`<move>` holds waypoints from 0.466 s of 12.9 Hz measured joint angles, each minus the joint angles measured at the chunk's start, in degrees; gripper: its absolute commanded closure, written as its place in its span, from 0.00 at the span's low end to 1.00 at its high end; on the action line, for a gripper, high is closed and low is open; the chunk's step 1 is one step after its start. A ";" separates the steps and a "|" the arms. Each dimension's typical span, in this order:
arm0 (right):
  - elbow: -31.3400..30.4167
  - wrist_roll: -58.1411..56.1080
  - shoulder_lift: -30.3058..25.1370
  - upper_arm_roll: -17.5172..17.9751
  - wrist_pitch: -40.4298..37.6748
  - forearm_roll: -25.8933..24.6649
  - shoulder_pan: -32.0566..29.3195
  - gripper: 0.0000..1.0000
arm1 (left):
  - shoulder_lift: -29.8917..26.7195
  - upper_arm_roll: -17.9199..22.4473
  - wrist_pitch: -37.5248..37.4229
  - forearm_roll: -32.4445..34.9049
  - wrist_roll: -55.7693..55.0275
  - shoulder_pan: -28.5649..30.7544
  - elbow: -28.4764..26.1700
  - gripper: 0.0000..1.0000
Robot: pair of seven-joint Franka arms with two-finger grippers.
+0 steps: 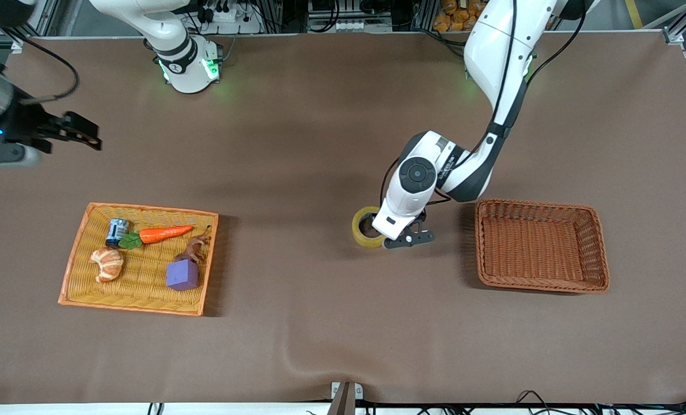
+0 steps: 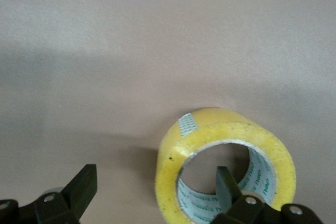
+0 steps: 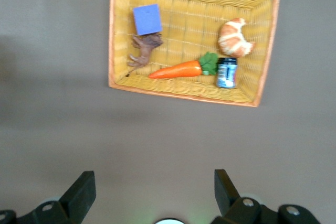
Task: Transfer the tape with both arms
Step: 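Carry the tape with the left gripper into the wicker basket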
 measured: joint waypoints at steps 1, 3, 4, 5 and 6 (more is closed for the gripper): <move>0.14 -3.42 -0.20 -0.01 0.06 -0.80 -1.74 0.00 | 0.38 0.01 0.44 0.00 -0.02 -0.07 0.06 0.27; 0.30 -8.22 -0.17 -0.14 0.29 -2.04 -4.78 0.00 | 1.46 0.01 1.87 0.00 -0.02 -0.10 0.13 0.71; 0.31 -8.78 -0.17 -0.38 0.44 -2.18 -5.75 0.00 | 1.96 0.01 2.43 0.00 -0.02 -0.14 0.16 1.00; 0.28 -8.94 -0.17 -0.63 1.17 -2.18 -6.29 0.00 | 2.32 0.01 2.64 0.00 -0.02 -0.24 0.23 1.00; 0.24 -8.72 -0.12 -0.75 2.77 -2.18 -6.42 0.00 | 2.56 0.00 2.67 0.00 -0.02 -0.37 0.27 1.00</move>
